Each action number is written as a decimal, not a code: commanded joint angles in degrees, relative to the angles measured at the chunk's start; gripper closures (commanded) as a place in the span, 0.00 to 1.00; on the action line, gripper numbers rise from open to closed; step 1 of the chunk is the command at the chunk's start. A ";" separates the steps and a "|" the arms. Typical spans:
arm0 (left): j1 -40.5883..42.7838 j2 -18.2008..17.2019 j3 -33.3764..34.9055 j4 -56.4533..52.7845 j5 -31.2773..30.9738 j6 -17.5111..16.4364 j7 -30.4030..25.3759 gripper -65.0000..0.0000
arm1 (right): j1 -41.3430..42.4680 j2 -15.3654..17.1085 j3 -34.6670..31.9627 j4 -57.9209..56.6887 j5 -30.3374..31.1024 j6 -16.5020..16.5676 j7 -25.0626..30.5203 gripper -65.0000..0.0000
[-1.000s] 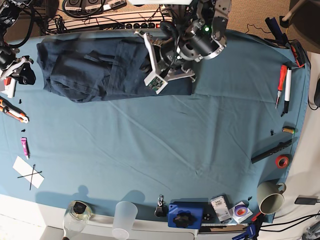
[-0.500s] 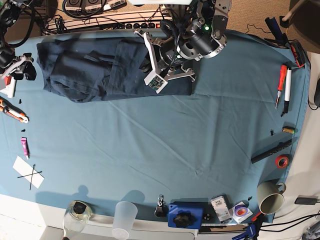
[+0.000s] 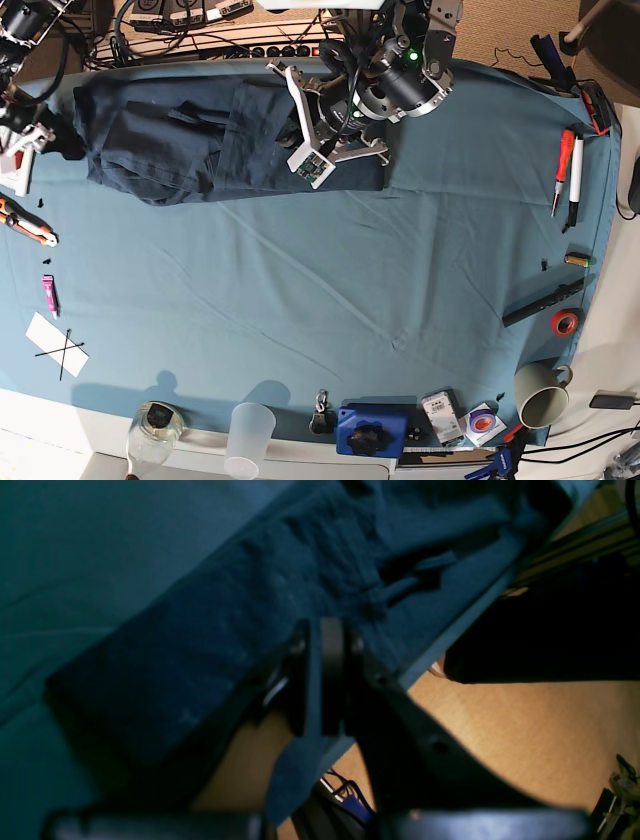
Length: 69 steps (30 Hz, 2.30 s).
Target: Fold the T-shirt properly
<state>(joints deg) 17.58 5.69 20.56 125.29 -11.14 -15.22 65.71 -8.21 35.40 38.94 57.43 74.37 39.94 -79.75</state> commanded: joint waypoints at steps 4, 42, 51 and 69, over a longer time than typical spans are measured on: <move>-0.13 0.66 0.28 1.09 -0.83 -0.24 -1.44 0.95 | 0.26 0.79 -4.92 0.59 3.54 0.06 -0.25 0.48; 0.66 0.66 0.26 1.33 0.35 -0.20 -1.03 0.95 | 16.00 1.60 3.10 0.66 -18.56 0.06 6.95 1.00; 0.66 -2.34 0.26 2.05 18.95 8.68 -1.20 0.95 | 14.60 0.24 3.10 8.31 -19.28 0.06 1.70 1.00; 0.83 -9.42 0.26 3.26 46.10 28.39 -0.15 0.95 | 8.17 -9.14 -2.40 37.05 -7.72 0.06 -0.25 1.00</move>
<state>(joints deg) 18.55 -3.92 20.62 127.46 34.11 12.69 66.41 -0.80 25.39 36.23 93.45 64.73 39.90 -81.36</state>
